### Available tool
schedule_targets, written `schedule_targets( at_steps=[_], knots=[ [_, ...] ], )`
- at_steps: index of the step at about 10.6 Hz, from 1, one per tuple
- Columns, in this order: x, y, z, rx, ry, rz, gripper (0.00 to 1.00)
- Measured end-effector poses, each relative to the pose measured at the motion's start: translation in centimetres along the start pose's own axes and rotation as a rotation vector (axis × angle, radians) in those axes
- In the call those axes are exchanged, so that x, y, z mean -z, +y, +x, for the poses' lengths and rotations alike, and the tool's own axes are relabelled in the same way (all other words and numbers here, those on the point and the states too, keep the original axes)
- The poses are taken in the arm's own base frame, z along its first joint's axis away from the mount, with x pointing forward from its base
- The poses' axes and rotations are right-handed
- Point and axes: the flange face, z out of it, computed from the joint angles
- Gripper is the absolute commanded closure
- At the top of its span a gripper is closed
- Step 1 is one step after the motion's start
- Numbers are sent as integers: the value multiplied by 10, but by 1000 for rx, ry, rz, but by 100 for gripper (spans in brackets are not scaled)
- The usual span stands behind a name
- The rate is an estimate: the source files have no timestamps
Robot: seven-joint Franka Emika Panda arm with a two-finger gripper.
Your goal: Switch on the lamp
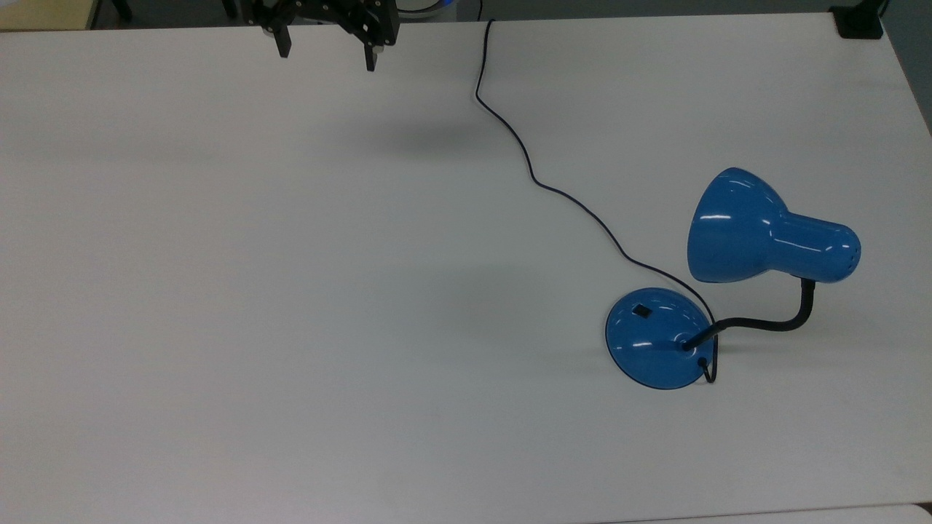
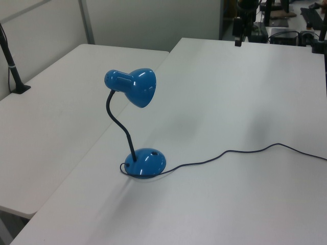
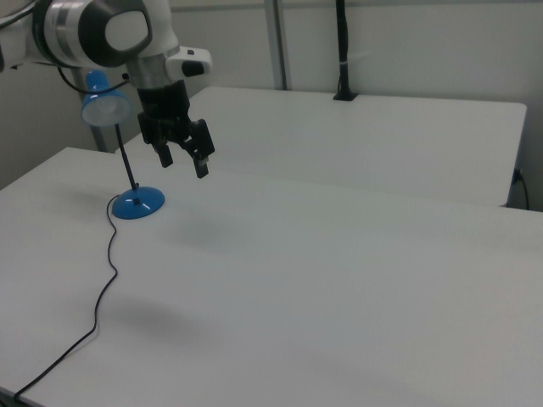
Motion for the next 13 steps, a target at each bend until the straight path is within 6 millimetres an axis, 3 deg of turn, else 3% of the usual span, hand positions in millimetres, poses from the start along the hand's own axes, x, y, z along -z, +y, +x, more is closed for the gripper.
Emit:
schedule_targets(
  at_steps=[1,4,8,12,13],
  knots=[
    [4,-4,0,-4,-6,-1,0],
    [-14,-1,6,27,-46,-6,0],
    [-4,8,10,28,-25,34,0],
    [-13,12,14,129,-38,52,0],
    [-18,9,16,153,-47,52,17]
  ],
)
